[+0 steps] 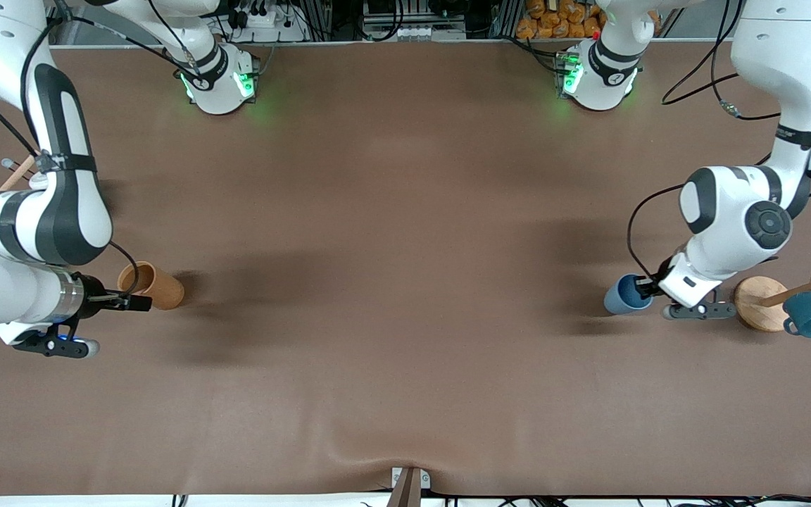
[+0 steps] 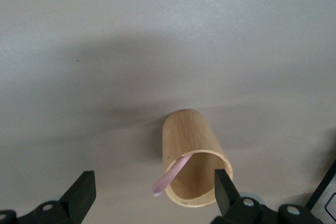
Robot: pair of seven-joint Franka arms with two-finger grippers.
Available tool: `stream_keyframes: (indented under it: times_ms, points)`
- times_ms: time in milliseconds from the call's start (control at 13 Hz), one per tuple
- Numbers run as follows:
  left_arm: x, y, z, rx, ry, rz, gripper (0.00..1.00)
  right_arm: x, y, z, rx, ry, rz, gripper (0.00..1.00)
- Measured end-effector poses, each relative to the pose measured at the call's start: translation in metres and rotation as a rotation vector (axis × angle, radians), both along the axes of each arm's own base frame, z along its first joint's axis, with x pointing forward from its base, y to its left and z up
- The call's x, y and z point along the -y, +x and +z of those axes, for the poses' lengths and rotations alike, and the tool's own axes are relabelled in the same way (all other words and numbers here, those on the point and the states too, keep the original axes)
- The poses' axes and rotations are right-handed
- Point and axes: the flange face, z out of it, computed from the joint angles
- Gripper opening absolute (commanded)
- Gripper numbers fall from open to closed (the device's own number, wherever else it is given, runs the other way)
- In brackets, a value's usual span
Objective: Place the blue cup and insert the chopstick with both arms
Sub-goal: 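Slide the blue cup with the left gripper toward the table middle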
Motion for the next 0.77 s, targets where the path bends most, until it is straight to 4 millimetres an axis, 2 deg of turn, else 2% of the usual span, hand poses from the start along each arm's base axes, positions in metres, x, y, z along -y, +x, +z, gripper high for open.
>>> stream_keyframes:
  times_ms: [231,538,615,769]
  points:
    - [0.080,-0.005,0.015,0.021,-0.038,-0.086,0.00,0.000,-0.001,-0.006,-0.011,0.000,0.001,1.00]
    - [0.204,-0.036,0.033,0.015,-0.108,-0.058,0.00,-0.001,-0.003,-0.009,-0.019,0.001,0.002,0.42]
    - [0.233,-0.045,0.036,0.012,-0.117,-0.042,0.00,-0.001,-0.003,-0.010,-0.021,0.001,0.002,0.34]
    - [0.285,-0.065,0.040,0.003,-0.133,-0.011,0.00,-0.002,-0.004,-0.011,-0.029,0.001,0.003,0.33]
